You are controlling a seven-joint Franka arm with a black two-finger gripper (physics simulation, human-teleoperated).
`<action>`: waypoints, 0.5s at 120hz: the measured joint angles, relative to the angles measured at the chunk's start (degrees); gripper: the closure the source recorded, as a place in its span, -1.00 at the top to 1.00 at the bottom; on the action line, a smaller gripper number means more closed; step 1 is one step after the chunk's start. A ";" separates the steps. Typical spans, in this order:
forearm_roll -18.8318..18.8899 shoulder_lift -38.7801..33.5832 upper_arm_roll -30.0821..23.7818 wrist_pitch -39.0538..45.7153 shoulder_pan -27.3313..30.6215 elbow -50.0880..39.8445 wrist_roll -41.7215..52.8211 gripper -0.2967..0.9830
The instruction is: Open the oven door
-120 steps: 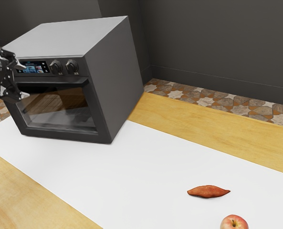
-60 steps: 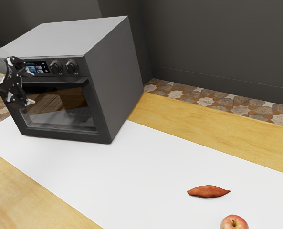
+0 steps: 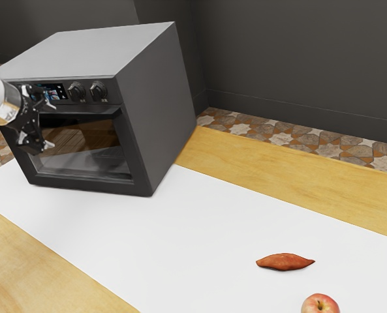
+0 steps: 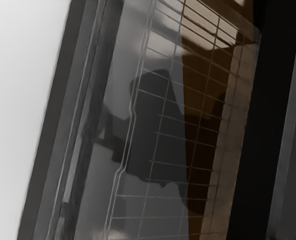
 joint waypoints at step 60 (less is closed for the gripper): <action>0.16 -37.55 -7.45 0.11 10.59 -35.50 0.74 0.53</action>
